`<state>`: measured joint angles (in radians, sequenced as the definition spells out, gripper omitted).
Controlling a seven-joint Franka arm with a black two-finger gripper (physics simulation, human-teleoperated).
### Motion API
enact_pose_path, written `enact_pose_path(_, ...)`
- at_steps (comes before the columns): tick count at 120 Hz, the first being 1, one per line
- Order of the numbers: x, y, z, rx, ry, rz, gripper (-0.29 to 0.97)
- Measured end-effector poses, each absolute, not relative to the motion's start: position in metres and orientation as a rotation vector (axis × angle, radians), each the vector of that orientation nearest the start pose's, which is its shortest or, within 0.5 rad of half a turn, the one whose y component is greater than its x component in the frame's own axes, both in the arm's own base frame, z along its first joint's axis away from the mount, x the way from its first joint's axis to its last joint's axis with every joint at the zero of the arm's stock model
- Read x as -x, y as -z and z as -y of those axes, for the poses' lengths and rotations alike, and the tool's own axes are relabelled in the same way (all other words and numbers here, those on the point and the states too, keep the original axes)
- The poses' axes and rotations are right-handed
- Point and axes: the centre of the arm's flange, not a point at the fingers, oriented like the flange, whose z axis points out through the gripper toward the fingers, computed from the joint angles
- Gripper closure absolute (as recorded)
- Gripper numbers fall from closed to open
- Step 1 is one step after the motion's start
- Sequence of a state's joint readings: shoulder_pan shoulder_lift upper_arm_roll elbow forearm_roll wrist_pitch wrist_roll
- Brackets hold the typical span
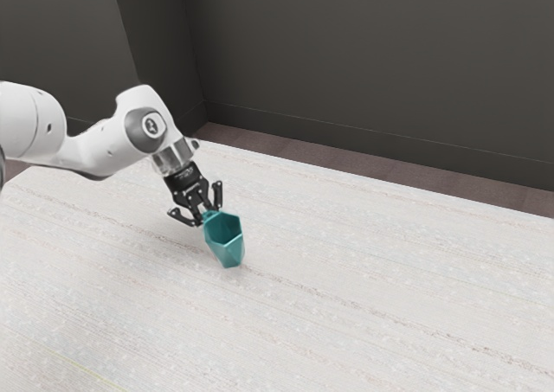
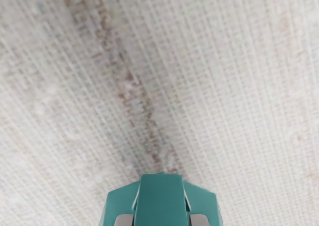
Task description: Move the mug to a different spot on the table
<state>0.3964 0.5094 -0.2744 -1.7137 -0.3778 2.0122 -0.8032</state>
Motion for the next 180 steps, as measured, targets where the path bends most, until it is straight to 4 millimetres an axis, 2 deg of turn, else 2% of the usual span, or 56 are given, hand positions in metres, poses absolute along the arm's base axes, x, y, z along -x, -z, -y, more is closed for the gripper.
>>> enact_pose_path(23,-0.646,-0.284,-0.063,2.895,-0.6,1.885,0.65)
enact_pose_path(79,-0.647,-0.271,-0.066,2.868,-0.606,1.934,0.65)
enact_pose_path(99,-0.647,-0.27,-0.067,2.866,-0.603,1.946,0.33)
enact_pose_path(117,-0.642,-0.266,-0.076,2.843,-0.616,1.977,0.16)
enact_pose_path(142,-0.64,-0.267,-0.085,2.824,-0.605,2.005,0.06)
enact_pose_path(180,-0.639,-0.273,-0.105,2.783,-0.571,2.069,0.01)
